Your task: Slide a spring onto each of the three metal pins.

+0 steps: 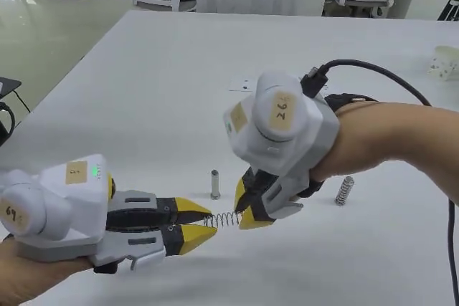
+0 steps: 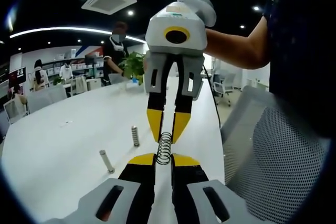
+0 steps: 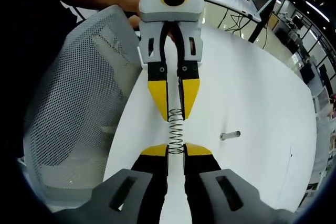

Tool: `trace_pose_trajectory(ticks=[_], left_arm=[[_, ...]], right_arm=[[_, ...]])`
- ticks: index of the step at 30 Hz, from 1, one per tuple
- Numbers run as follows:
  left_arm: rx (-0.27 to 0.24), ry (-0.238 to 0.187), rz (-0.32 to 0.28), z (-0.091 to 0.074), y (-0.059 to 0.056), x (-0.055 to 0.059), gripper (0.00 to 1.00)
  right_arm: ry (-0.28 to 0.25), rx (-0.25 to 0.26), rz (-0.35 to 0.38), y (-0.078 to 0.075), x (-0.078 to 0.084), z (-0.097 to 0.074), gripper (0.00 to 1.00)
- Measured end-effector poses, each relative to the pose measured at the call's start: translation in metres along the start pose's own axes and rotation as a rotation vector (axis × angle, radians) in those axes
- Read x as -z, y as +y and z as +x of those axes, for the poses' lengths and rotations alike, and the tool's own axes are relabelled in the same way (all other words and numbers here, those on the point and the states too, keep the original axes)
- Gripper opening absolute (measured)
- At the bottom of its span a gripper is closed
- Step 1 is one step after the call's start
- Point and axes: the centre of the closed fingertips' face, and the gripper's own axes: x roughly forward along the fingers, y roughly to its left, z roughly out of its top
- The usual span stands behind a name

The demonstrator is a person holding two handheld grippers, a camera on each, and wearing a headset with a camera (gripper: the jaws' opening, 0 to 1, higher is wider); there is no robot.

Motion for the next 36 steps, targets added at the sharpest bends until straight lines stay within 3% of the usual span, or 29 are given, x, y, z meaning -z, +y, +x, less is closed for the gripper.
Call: trace_pose_trajectory(ticks=[17,26,36], left_arm=[[0.017,-0.015,-0.016,-0.002,-0.006,-0.003,0.02],[0.034,-0.049,-0.024,-0.003,-0.01,-0.012,0.02],[0.037,-0.063,-0.013,-0.003,-0.011,-0.019,0.02]], right_arm=[[-0.013,-0.007,0.045,0.001,0.0,0.0,0.12],[-0.016,-0.019,0.083,0.003,0.008,0.008,0.13],[-0.029,-0.022,0.096,0.004,0.005,0.009,0.13]])
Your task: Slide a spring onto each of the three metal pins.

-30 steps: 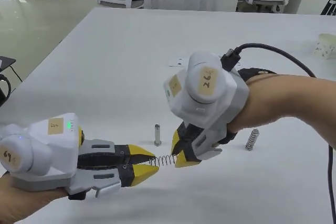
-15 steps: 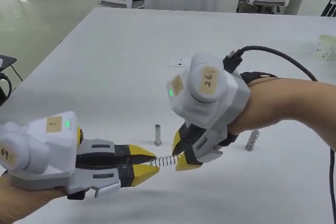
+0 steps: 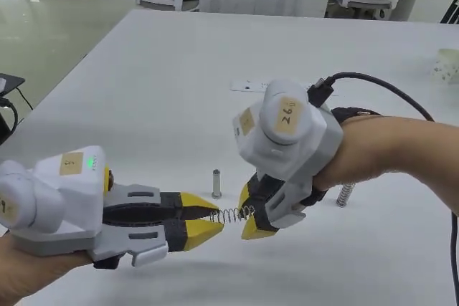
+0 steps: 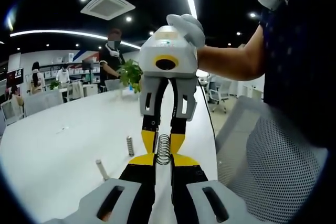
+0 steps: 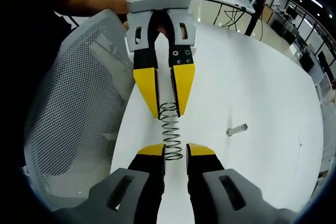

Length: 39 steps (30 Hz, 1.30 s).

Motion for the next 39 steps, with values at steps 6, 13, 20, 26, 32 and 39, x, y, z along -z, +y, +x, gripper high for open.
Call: trace_pose_trajectory(ticks=[6,13,20,26,32,39], left_arm=[[0.003,-0.005,0.0,0.0,-0.001,-0.001,0.02],[0.001,0.005,0.002,0.0,-0.001,0.001,0.02],[0.002,0.016,0.003,-0.002,-0.002,0.004,0.02],[0.003,0.029,0.007,-0.003,-0.003,0.007,0.02],[0.003,0.035,0.011,-0.003,-0.004,0.009,0.02],[0.002,0.035,0.007,-0.002,-0.004,0.01,0.02]], right_arm=[[-0.002,0.006,0.0,-0.001,0.0,0.0,0.09],[-0.009,0.011,0.004,-0.001,-0.001,-0.003,0.09],[-0.012,0.013,-0.001,0.001,-0.005,-0.007,0.09],[-0.025,0.01,-0.003,0.004,-0.011,-0.011,0.09],[-0.056,0.001,-0.008,0.007,-0.023,-0.017,0.09],[-0.079,-0.008,-0.014,0.009,-0.032,-0.019,0.09]])
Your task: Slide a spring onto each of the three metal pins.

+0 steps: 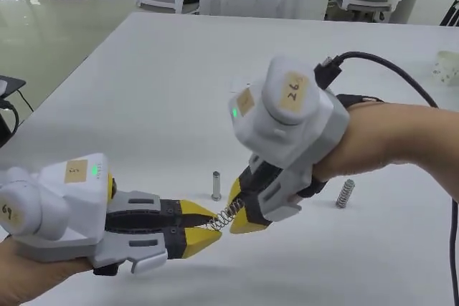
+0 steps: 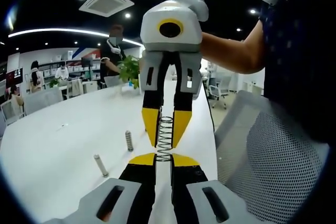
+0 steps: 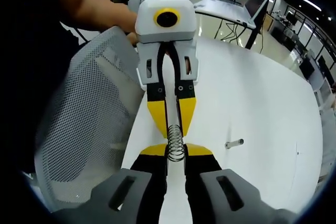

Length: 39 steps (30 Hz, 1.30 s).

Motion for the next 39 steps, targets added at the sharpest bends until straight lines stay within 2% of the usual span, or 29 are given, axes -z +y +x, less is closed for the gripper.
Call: trace_pose_trajectory(ticks=[8,22,39], left_arm=[[-0.003,-0.002,-0.008,0.001,0.002,0.001,0.02],[-0.007,-0.009,-0.013,0.002,0.003,0.001,0.02],[-0.017,0.003,-0.034,0.0,0.007,0.004,0.05]], right_arm=[[-0.022,-0.007,-0.005,0.0,-0.009,-0.001,0.09],[-0.01,-0.007,-0.021,0.0,-0.018,0.0,0.09],[0.034,0.002,-0.035,-0.004,-0.012,0.001,0.09]])
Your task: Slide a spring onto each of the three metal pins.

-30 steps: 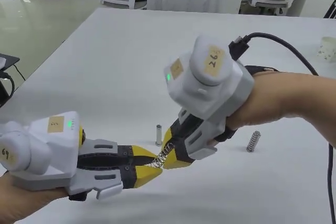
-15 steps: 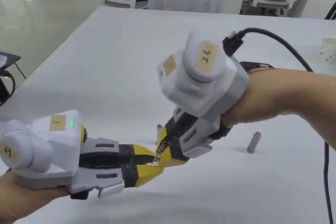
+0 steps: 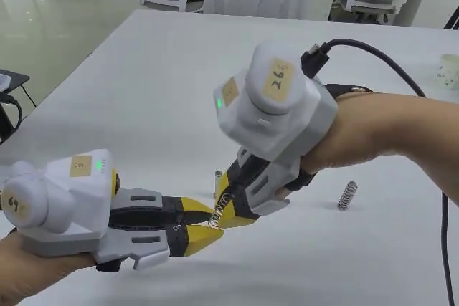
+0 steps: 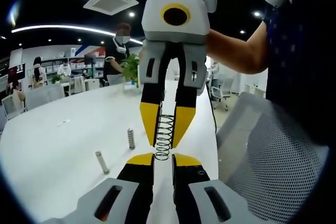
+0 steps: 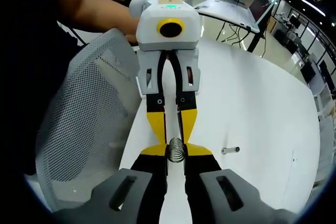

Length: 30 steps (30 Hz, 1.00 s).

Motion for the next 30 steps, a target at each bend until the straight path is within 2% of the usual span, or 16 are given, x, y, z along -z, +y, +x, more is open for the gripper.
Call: trace_pose_trajectory(ticks=[12,21,30], left_arm=[[-0.045,0.002,-0.013,-0.008,0.01,0.005,0.21],[-0.093,0.005,-0.023,-0.017,0.019,0.01,0.33],[-0.128,0.018,-0.04,-0.023,0.022,0.015,0.46]], right_arm=[[0.039,0.017,0.02,-0.006,0.016,-0.002,0.09],[0.047,0.02,0.032,-0.007,0.021,-0.004,0.09],[0.053,0.023,0.039,-0.008,0.024,-0.006,0.09]])
